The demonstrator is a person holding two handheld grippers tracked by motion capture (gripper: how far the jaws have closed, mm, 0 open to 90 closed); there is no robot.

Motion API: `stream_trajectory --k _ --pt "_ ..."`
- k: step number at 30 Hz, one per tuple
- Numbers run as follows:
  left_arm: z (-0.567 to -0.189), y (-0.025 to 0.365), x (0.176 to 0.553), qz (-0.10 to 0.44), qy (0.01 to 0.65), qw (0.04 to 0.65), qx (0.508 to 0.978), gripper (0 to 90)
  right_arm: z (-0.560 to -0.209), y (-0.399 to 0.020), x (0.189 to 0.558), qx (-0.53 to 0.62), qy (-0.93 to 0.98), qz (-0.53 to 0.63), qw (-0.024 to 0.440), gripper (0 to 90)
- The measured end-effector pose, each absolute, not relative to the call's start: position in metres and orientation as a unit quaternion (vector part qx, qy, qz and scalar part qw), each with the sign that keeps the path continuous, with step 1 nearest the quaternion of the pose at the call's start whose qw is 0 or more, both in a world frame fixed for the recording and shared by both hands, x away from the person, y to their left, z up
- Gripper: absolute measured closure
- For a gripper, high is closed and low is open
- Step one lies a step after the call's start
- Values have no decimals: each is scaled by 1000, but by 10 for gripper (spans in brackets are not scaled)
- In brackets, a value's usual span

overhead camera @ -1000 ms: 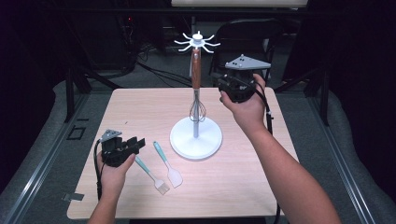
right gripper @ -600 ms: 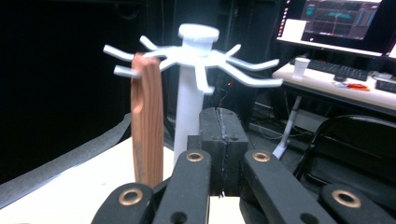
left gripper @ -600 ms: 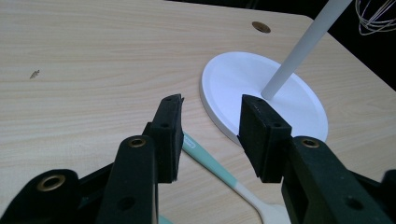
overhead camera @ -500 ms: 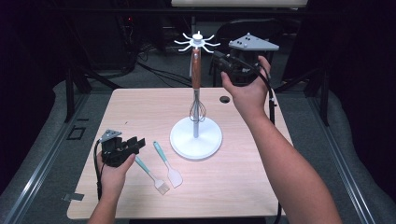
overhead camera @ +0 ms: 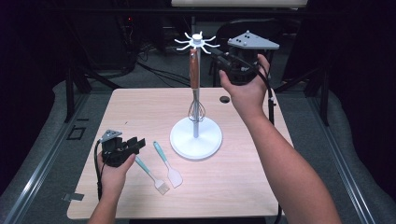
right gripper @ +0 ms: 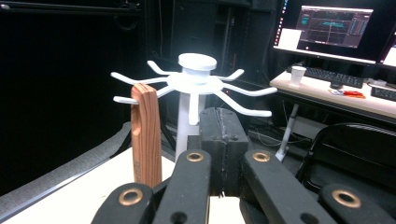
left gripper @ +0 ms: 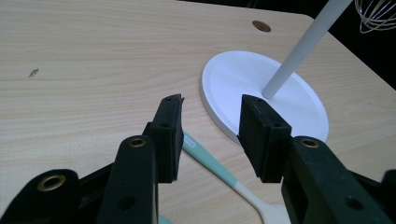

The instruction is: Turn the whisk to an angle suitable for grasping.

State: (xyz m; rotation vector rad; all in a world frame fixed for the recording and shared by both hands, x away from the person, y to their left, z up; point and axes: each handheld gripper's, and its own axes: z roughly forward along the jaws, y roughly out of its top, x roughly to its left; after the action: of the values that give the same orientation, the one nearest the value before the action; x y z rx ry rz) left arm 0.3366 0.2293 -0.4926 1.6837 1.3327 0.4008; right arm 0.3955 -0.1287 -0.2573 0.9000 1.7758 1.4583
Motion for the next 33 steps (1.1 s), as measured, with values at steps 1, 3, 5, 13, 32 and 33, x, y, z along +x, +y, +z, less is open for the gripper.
stream_trajectory --k 1,3,5,13,32,33 --pt "-493 229 337 163 542 461 683 598 -257 -127 395 342 680 558 330 900" --pt "-493 229 337 162 543 461 682 598 -257 -124 394 337 683 556 332 900" --pt "-493 229 337 163 544 461 682 598 -257 -121 393 333 684 558 331 900" --pt "-493 231 337 163 546 462 680 599 -259 -107 389 318 693 554 333 900" --pt "-492 233 336 164 547 465 676 600 -277 -112 390 325 702 540 331 900" --pt "-492 233 336 165 547 466 676 599 -280 -113 390 325 702 540 331 884"
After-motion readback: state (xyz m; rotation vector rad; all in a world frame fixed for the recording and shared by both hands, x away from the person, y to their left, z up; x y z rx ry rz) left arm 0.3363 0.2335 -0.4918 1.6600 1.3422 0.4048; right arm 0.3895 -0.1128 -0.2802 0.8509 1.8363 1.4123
